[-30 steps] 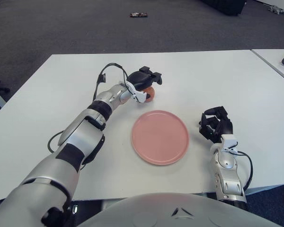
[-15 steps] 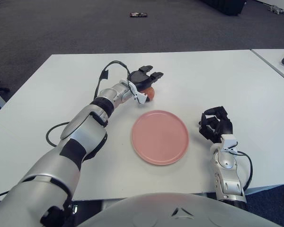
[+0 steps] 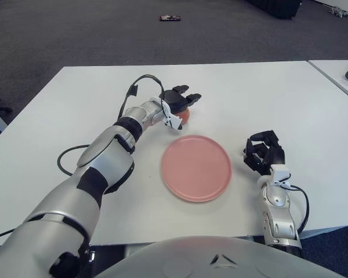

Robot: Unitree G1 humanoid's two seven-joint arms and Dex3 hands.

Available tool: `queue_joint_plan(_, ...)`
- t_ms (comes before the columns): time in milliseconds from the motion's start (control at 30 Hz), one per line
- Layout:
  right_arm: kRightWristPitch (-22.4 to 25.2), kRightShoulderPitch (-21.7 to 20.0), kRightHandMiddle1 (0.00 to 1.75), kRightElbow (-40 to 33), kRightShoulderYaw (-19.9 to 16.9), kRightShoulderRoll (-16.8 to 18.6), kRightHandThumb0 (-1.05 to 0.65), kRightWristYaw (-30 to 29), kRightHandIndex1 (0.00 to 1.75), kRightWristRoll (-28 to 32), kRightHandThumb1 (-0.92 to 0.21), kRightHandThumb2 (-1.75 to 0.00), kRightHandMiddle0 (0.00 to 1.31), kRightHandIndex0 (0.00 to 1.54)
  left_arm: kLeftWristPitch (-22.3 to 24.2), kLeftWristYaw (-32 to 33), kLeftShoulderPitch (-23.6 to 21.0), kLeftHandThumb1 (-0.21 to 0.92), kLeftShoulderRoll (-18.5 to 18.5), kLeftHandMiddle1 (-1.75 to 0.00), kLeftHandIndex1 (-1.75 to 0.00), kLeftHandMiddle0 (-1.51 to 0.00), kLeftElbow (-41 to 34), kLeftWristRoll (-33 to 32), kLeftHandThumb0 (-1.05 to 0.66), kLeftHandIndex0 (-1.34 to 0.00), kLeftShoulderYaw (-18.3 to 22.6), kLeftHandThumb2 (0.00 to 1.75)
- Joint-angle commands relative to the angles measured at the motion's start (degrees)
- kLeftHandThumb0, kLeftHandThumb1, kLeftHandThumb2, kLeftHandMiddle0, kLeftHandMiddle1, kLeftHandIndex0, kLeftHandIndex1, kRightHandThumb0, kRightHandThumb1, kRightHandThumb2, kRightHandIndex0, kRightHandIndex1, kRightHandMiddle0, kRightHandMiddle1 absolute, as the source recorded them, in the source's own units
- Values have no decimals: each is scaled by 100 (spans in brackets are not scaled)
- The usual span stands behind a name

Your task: Put the apple into the plate.

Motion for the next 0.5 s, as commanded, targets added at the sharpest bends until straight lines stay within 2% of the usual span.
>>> queue_joint_plan(0, -30, -12, 175, -57, -2, 6, -39, -28, 154, -36, -65, -91, 36, 58, 93, -249, -203, 52, -25, 0, 0, 0, 73, -13, -101, 0, -34, 79)
queue_joint_plan(467, -135, -19, 175, 1, -24, 6, -39, -52, 156, -70, -66, -90, 35, 56, 600, -487, -21, 57, -310, 0, 0, 0, 586, -62, -102, 0, -37, 75)
